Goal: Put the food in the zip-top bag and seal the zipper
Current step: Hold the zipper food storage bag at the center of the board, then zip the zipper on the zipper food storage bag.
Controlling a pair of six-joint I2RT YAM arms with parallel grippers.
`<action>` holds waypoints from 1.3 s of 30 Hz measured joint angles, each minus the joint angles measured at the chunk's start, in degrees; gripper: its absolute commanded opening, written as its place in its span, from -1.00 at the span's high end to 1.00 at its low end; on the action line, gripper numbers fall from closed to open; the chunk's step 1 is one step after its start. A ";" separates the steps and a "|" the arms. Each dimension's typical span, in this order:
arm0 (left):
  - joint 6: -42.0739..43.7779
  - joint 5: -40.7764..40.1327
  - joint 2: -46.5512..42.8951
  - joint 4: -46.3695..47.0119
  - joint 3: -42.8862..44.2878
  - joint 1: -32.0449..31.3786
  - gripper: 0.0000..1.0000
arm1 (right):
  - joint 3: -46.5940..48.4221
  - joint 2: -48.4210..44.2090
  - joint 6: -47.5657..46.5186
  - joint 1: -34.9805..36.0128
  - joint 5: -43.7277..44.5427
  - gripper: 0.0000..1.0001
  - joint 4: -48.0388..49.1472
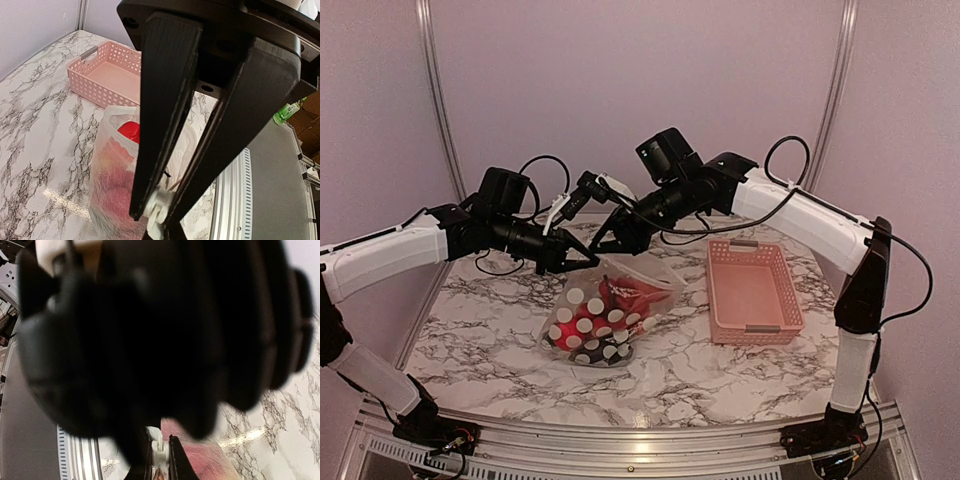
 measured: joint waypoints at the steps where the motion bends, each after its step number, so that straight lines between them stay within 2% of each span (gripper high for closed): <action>1: -0.02 -0.13 0.00 0.00 0.00 0.00 0.81 | -0.24 -0.13 -0.15 0.00 0.17 0.80 0.00; 5: -0.35 -0.44 0.00 0.00 0.31 0.00 0.79 | -0.96 -0.66 -0.46 -0.11 0.92 0.80 -0.39; 11: -1.40 0.07 1.20 0.02 1.97 0.00 1.00 | -1.11 -1.03 -0.76 -0.61 1.62 0.80 -0.39; 19: -1.49 -0.20 1.77 -0.17 2.60 -0.07 1.00 | -2.47 -2.14 -1.22 -0.83 2.12 0.81 -0.50; 30: -0.46 -2.80 -0.85 0.13 1.25 2.25 1.00 | -11.82 -6.62 -1.84 -4.90 1.20 0.81 0.83; 39: 0.00 -3.48 -1.31 0.35 0.79 4.00 1.00 | -18.21 -10.40 -2.93 -6.80 4.72 0.83 -0.28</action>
